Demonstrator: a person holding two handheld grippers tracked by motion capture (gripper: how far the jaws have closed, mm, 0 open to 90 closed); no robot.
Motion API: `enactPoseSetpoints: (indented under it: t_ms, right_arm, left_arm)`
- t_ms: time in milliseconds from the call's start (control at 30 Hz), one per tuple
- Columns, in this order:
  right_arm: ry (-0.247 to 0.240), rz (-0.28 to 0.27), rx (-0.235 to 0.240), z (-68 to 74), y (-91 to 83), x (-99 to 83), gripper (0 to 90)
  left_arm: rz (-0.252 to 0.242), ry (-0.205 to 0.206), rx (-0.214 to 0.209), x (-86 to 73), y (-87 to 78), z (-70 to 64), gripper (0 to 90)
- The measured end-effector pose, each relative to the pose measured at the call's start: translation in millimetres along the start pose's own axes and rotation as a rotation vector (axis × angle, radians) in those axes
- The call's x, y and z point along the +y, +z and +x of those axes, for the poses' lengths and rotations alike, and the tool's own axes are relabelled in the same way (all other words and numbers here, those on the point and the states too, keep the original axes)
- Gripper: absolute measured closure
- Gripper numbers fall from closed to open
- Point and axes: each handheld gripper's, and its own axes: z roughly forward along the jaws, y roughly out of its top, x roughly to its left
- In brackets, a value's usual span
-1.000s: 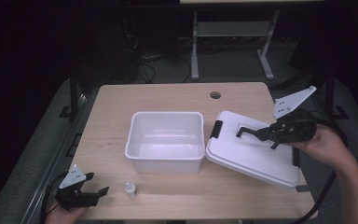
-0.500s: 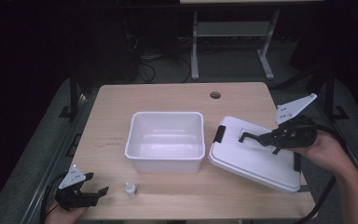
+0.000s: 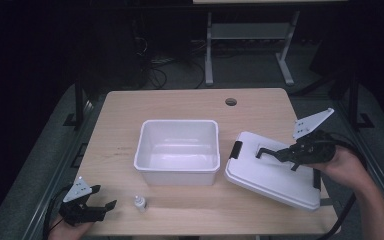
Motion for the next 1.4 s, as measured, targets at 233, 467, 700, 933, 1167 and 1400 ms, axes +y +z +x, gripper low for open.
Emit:
enactPoseSetpoints:
  t_ms: [233,467,700,933,1167,1400]
  right_arm:
    - [0.008,0.006,0.009,-1.4,9.5,-6.6,83.9]
    - [0.020,0.016,0.021,-3.4,20.8,-13.4,83.9]
    - [0.023,0.016,0.032,-4.0,30.4,-17.5,83.9]
    - [0.031,0.034,0.041,-5.3,43.4,-22.5,83.9]
    - [0.039,0.051,0.050,-6.4,53.6,-24.3,83.9]
    - [0.045,0.053,0.048,-7.7,60.0,-26.2,83.8]
  left_arm:
    - [0.001,-0.002,-0.001,-0.1,-0.6,0.0,18.1]
    - [0.001,-0.002,0.001,-0.2,-0.2,-0.1,18.1]
    - [0.002,-0.001,0.000,-0.1,0.0,-0.7,18.1]
    - [0.003,0.000,0.001,0.0,0.0,-0.6,18.1]
    - [0.006,0.000,0.001,-0.2,0.0,-0.5,18.1]
    - [0.008,0.002,-0.001,-0.1,0.2,-0.6,18.1]
